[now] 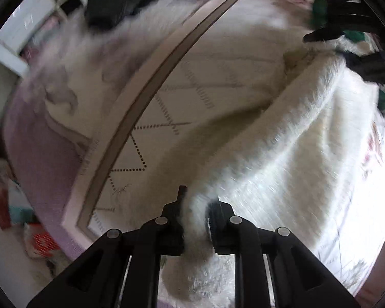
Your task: Fold large clothes
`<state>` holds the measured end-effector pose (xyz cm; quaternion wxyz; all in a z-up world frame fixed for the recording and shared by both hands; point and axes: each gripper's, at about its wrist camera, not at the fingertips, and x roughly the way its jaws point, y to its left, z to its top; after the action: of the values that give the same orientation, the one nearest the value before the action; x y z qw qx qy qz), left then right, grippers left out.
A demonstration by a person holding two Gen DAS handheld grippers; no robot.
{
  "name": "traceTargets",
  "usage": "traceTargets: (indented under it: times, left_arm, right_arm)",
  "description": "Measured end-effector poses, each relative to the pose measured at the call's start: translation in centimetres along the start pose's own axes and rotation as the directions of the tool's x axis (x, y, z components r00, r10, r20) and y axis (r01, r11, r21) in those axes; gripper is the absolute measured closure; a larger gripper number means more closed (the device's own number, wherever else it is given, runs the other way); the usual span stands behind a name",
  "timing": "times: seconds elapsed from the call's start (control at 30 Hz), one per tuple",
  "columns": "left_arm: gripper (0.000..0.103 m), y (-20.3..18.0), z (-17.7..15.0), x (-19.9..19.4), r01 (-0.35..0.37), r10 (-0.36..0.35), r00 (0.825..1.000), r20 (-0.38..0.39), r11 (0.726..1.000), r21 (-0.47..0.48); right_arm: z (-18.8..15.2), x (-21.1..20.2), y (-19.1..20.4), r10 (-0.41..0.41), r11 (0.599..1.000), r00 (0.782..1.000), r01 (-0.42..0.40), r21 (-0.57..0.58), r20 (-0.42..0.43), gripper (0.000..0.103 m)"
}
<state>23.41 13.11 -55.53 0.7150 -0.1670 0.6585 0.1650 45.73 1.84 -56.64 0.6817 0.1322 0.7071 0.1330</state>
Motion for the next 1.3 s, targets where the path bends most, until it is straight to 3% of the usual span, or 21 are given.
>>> traceTargets:
  times: [0.03,0.1,0.13,0.2,0.23,0.27,0.4,0.47,0.5,0.53,0.57,0.73,0.87,0.93,1.03,1.07,1.1,1.13,1.23,1.3]
  left_arm:
    - [0.087,1.2,0.5,0.9,0.038,-0.038,0.999,-0.029,0.999,-0.033]
    - [0.083,3.8,1.1,1.6,0.126,-0.134,0.990,-0.051,0.982,-0.142]
    - [0.075,4.6,1.2,1.2,0.155,-0.163,0.986,-0.033,0.973,-0.174]
    - [0.049,5.5,1.2,0.1,0.194,-0.199,0.980,0.001,0.957,-0.216]
    - [0.029,5.7,1.2,-0.4,0.208,-0.210,0.978,0.016,0.952,-0.227]
    - [0.026,5.6,1.0,-0.9,0.208,-0.207,0.978,0.030,0.949,-0.236]
    - [0.026,4.4,0.9,0.6,0.143,-0.150,0.989,-0.016,0.966,-0.214]
    - [0.030,4.2,1.0,2.1,0.092,-0.099,0.995,-0.033,0.979,-0.182]
    - [0.040,3.9,0.9,2.5,0.069,-0.076,0.997,-0.035,0.985,-0.157]
    - [0.089,3.9,0.9,2.5,0.057,-0.060,0.998,-0.020,0.988,-0.141]
    - [0.096,4.3,0.9,2.3,0.055,-0.056,0.998,-0.003,0.988,-0.147]
    - [0.095,7.9,0.6,2.0,0.174,-0.180,0.984,0.002,0.953,-0.247]
    - [0.080,8.8,0.8,1.1,0.264,-0.274,0.962,0.001,0.923,-0.279]
    - [0.078,9.2,0.5,0.7,0.284,-0.296,0.955,0.003,0.912,-0.295]
    - [0.077,9.5,0.1,-0.1,0.298,-0.310,0.951,0.009,0.902,-0.312]
    - [0.075,10.3,0.2,-0.4,0.301,-0.315,0.949,0.006,0.901,-0.314]
    - [0.074,10.4,0.0,-0.6,0.296,-0.311,0.951,0.003,0.902,-0.313]
    - [0.072,10.1,-0.2,-1.0,0.289,-0.302,0.953,0.003,0.906,-0.308]
    - [0.071,9.5,-1.7,-2.0,0.268,-0.285,0.958,-0.014,0.915,-0.300]
    - [0.071,9.0,-2.5,-1.6,0.279,-0.302,0.953,-0.038,0.916,-0.287]
  right_arm:
    - [0.6,1.5,0.3,0.023,1.000,0.999,-0.023,0.001,-0.031,0.052]
    - [0.8,2.0,1.0,0.107,0.994,0.993,-0.108,-0.011,-0.049,0.048]
    - [0.4,1.5,0.8,0.151,0.988,0.988,-0.152,-0.025,-0.042,0.047]
    - [-0.2,-0.9,0.7,0.254,0.966,0.967,-0.255,-0.034,-0.030,0.046]
    - [-0.7,-2.4,0.1,0.277,0.961,0.961,-0.277,-0.022,0.000,0.045]
    - [-1.1,-3.6,-0.7,0.277,0.961,0.961,-0.276,-0.009,0.030,0.044]
    - [-2.8,-7.2,-5.2,0.164,0.982,0.979,-0.174,0.078,0.120,0.040]
    - [-3.6,-6.6,-6.6,0.126,0.985,0.988,-0.135,0.107,0.090,0.040]
    - [-3.8,-5.9,-7.3,0.104,0.987,0.992,-0.111,0.116,0.069,0.040]
    - [-4.0,-5.2,-7.8,0.087,0.989,0.994,-0.093,0.113,0.058,0.040]
    - [-4.8,-4.7,-8.3,0.071,0.992,0.996,-0.076,0.106,0.048,0.040]
    - [-10.2,-1.6,-12.0,0.074,0.979,0.997,-0.071,0.189,-0.006,0.040]
    - [-16.2,1.2,-16.1,0.064,0.954,0.994,-0.036,0.298,-0.085,0.040]
    - [-19.6,3.0,-17.6,0.095,0.939,0.983,-0.036,0.343,-0.156,0.040]
    - [-23.8,7.5,-18.8,0.234,0.895,0.939,-0.106,0.433,-0.252,0.039]
    - [-24.6,8.3,-18.8,0.270,0.881,0.932,-0.138,0.453,-0.241,0.040]
    - [-25.1,8.5,-18.8,0.284,0.875,0.935,-0.162,0.455,-0.213,0.053]
    - [-25.6,8.4,-18.5,0.271,0.880,0.944,-0.165,0.446,-0.187,0.088]
    - [-26.0,7.0,-18.8,0.264,0.883,0.949,-0.166,0.438,-0.173,0.089]
    - [-26.2,4.5,-19.6,0.200,0.909,0.966,-0.122,0.398,-0.161,0.089]
